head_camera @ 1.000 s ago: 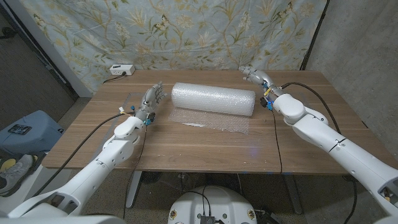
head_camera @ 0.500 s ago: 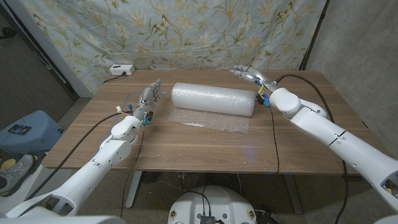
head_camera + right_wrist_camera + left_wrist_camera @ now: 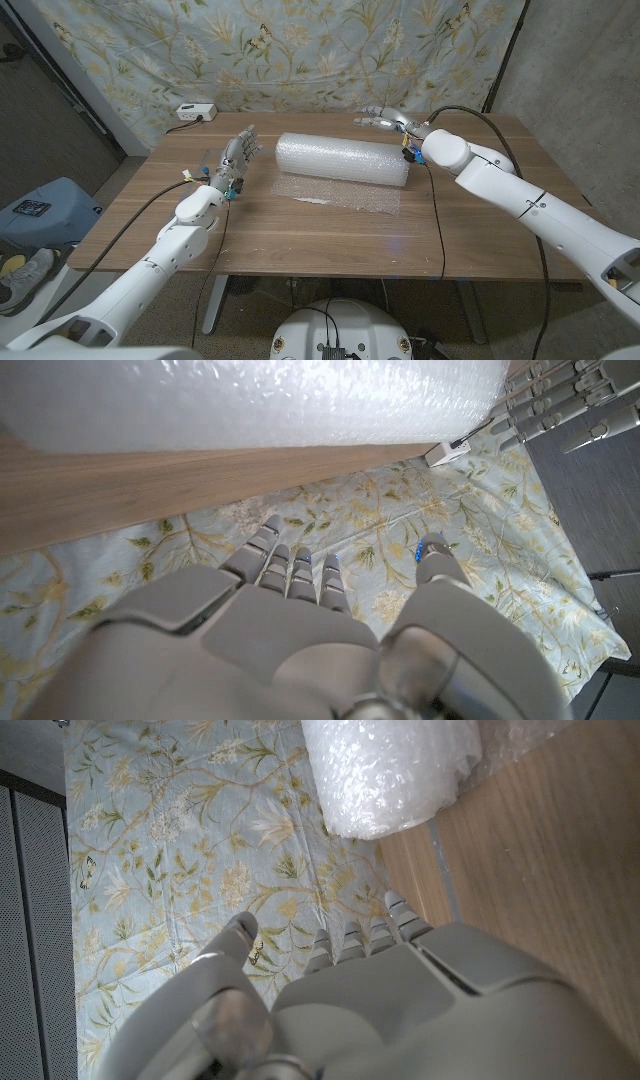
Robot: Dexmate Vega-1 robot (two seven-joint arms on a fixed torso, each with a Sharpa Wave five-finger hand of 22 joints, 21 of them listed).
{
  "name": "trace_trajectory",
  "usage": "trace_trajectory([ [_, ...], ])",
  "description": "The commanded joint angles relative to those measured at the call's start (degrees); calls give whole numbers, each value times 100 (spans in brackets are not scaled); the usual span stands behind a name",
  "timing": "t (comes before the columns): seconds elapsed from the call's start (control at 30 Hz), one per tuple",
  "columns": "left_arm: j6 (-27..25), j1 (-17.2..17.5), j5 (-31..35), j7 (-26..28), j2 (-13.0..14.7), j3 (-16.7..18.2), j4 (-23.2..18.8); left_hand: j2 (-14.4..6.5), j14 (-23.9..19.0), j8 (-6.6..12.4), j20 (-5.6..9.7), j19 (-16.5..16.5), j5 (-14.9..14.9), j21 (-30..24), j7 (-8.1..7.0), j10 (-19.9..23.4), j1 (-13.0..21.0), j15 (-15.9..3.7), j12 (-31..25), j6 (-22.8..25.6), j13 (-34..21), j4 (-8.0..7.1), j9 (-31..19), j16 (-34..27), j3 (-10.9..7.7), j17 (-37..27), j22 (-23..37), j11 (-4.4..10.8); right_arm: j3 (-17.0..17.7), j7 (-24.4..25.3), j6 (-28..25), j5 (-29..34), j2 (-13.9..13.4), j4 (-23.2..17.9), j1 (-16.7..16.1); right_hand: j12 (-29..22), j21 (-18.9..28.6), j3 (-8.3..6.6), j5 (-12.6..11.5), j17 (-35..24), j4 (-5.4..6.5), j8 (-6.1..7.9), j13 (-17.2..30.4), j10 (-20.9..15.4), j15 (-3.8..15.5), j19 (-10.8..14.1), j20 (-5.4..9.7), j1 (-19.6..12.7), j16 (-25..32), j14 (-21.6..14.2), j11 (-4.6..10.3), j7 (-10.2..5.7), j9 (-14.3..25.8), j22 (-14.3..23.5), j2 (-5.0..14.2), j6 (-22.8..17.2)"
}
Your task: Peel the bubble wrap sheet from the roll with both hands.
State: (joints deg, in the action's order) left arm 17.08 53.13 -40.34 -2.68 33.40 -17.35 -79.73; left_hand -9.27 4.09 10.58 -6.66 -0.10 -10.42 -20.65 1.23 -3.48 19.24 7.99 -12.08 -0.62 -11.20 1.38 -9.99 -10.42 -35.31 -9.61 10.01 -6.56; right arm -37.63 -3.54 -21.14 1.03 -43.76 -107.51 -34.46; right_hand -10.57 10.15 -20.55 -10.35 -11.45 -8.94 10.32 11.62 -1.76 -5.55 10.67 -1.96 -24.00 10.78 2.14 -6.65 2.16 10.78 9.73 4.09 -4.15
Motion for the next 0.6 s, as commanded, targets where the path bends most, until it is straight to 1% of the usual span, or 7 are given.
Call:
trace_trajectory([
  [0.03,-3,6,-31,-59,25,20,83,-15,1,0,-37,28,-22,18,40,25,69,74,-24,-5,-2,35,-24,0,-4,-17,9,-28,-461,-514,-554,436,123,-69,562,6,12,-31,10,-11,-35,-4,24,93,-57,-57,-3,-91,-25,91,-28,17,25,12,-14,95],
  [0.13,-38,6,-39,-63,47,23,50,-16,-2,-1,-38,30,-23,22,40,33,73,76,-26,-7,-2,41,-24,-1,-5,-17,9,-33,-541,-631,-657,534,122,-118,666,8,6,-37,9,-11,-45,-5,24,130,-74,-97,-15,-118,-23,111,-28,23,25,12,-17,133],
  [0.23,-40,-1,-30,-74,63,22,34,-17,0,-2,-36,34,-25,25,42,36,76,77,-27,-7,-2,47,-24,0,-5,-17,9,-34,-576,-709,-730,589,124,-169,726,-5,7,-48,9,-12,-65,-12,26,164,-107,-155,-36,-179,-19,159,-77,88,25,12,-30,233],
  [0.27,-52,2,-26,-59,69,24,19,-17,0,-2,-37,34,-25,27,45,35,78,76,-26,-7,-2,50,-24,0,-6,-17,9,-34,-576,-709,-718,595,129,-173,727,-17,26,-49,11,-13,-75,4,27,174,-164,-139,-99,-211,-9,165,-138,145,25,12,-49,241],
  [0.43,-31,49,-19,-38,82,35,-39,-19,-4,-3,-38,38,-27,36,45,32,86,75,-24,-11,-1,65,-24,-1,-6,-17,9,-45,-676,-841,-788,718,132,-209,822,-31,26,-50,12,-14,-89,26,29,196,-240,-185,-196,-268,5,179,-196,212,24,11,-86,256],
  [0.5,-21,88,-32,-32,87,46,-77,-19,-4,-5,-41,38,-28,40,45,31,88,74,-23,-15,-1,70,-24,-1,-5,-17,10,-46,-750,-973,-847,782,123,-230,901,-38,24,-40,10,-15,-100,25,30,211,-286,-216,-243,-299,2,214,-204,267,24,10,-133,298],
  [0.6,-18,157,-40,-14,109,60,-142,-19,-7,-4,-42,40,-28,45,46,32,91,76,-23,-13,-1,77,-24,-2,-5,-18,10,-53,-874,-1143,-971,915,124,-281,1012,-34,14,-12,2,-18,-106,36,32,281,-359,-310,-324,-342,-2,281,-297,338,24,11,-232,345],
])
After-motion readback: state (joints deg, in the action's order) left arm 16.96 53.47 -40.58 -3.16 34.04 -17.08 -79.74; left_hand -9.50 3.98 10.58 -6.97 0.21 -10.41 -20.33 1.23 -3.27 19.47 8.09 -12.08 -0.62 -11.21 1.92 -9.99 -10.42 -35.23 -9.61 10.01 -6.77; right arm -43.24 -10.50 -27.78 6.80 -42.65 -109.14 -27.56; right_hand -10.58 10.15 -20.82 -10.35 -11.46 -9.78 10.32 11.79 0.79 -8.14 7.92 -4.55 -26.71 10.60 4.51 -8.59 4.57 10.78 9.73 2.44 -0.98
